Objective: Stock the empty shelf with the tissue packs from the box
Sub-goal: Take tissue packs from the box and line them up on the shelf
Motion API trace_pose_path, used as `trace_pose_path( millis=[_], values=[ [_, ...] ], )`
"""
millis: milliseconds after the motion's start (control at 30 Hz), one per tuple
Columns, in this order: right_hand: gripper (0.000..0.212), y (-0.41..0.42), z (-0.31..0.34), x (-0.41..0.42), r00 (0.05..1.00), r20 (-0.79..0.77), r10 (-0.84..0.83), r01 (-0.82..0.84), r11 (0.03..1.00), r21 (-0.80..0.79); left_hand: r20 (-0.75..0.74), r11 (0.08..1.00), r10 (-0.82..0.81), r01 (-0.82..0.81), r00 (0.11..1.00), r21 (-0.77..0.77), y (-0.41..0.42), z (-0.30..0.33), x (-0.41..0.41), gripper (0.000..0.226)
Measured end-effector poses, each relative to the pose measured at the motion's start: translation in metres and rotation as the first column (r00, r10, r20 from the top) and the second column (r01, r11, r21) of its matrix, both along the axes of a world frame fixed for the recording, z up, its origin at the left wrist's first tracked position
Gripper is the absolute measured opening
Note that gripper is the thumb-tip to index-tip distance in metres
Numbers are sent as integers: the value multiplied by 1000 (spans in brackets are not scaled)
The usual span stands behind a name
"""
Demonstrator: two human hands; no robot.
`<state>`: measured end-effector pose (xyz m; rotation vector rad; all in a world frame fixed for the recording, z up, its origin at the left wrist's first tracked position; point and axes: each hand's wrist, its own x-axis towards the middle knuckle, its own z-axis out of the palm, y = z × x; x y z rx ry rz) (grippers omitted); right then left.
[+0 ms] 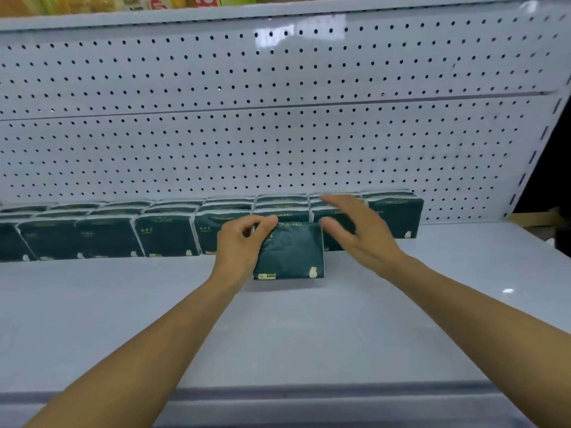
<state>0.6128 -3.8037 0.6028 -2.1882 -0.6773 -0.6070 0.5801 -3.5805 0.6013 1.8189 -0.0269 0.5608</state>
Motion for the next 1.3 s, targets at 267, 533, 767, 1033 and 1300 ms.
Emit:
trace_pose_path(
  millis=[267,533,767,1033,1300],
  values=[
    [48,-41,5,-20,914,-338,224,-191,973,130,90,988,-157,155,984,30,-58,-7,-2,22],
    [45,-146,-19,-8,965,-236,-118,117,993,-16,244,546,-111,-146,963,825,-79,-11,40,69],
    [48,-163,-27,26,959,-71,-276,265,955,-137,190,51,-40,-188,981,981,-91,-16,71,89],
    [56,-147,-33,51,956,-21,-293,284,940,-191,160,39,-12,-159,987,986,-95,-21,80,87],
    [55,-140,-35,58,954,16,-300,296,928,-228,185,63,-13,-184,983,981,-97,-26,86,83]
  ],
)
